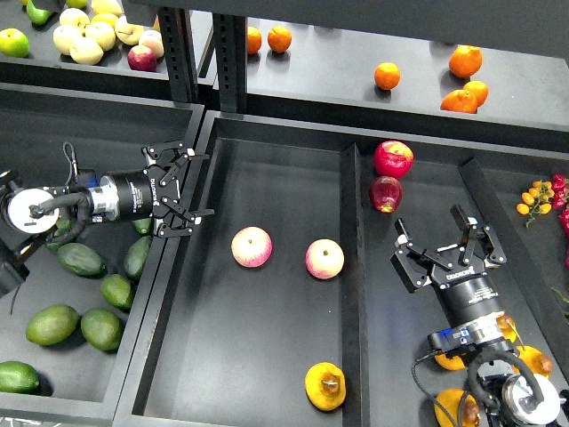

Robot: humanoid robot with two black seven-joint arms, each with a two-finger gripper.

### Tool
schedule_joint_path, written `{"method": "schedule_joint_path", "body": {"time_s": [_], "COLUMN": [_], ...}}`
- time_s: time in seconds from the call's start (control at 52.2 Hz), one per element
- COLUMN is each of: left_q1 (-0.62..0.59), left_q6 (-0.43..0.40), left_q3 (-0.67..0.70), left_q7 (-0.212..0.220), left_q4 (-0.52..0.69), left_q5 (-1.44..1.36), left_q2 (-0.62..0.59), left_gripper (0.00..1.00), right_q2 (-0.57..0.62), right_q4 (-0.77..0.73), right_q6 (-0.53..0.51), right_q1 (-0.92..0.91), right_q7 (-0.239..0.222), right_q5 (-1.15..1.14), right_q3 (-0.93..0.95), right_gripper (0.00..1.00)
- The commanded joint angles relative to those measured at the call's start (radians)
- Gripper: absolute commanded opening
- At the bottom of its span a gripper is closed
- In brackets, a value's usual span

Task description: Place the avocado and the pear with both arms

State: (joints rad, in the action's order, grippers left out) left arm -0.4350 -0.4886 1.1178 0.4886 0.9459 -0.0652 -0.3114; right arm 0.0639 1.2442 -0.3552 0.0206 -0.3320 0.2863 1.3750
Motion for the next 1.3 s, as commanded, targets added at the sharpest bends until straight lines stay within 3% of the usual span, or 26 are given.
{"method": "schedule_joint_path", "body": {"time_s": [0.0,0.115,0.383,0.671,0.824,1.054,1.284], "left_q1": [0.110,0.193,0.341,0.401,0.424,0.412,0.412], "left_q6": [0.000,0.000,0.000,0.000,0.000,0.000,0.000], "left_q3": [0.096,0.165,0.255,0.280,0.290,0.280,0.260], "left_q7": [0.000,0.000,0.000,0.000,0.000,0.000,0.000], "left_q4": [0.031,0.063,0.117,0.155,0.177,0.209,0.220], "left_q5": [0.067,0.139,0.245,0.251,0.251,0.249,0.245], "left_q2": [0.055,0.112,0.230,0.311,0.311,0.311,0.311], "left_gripper": [0.99,0.99,0.99,0.99,0.99,0.99,0.99], "right_q2": [0.059,0.128,0.290,0.470,0.545,0.547,0.491], "right_q4": [-0.023,-0.049,-0.106,-0.109,-0.112,-0.178,-0.241], "right_q6": [-0.030,-0.062,-0.133,-0.134,-0.134,-0.134,-0.134], "right_q1": [0.010,0.009,-0.017,-0.146,-0.249,-0.436,-0.502], "right_q7": [-0.002,-0.005,-0.065,-0.156,-0.157,-0.157,-0.157], "right_q5": [-0.002,-0.002,-0.007,-0.042,-0.110,-0.231,-0.320], "right_q3": [-0.027,-0.045,-0.140,-0.310,-0.435,-0.678,-0.757], "right_gripper": [0.99,0.99,1.00,1.00,1.00,1.00,1.00]}}
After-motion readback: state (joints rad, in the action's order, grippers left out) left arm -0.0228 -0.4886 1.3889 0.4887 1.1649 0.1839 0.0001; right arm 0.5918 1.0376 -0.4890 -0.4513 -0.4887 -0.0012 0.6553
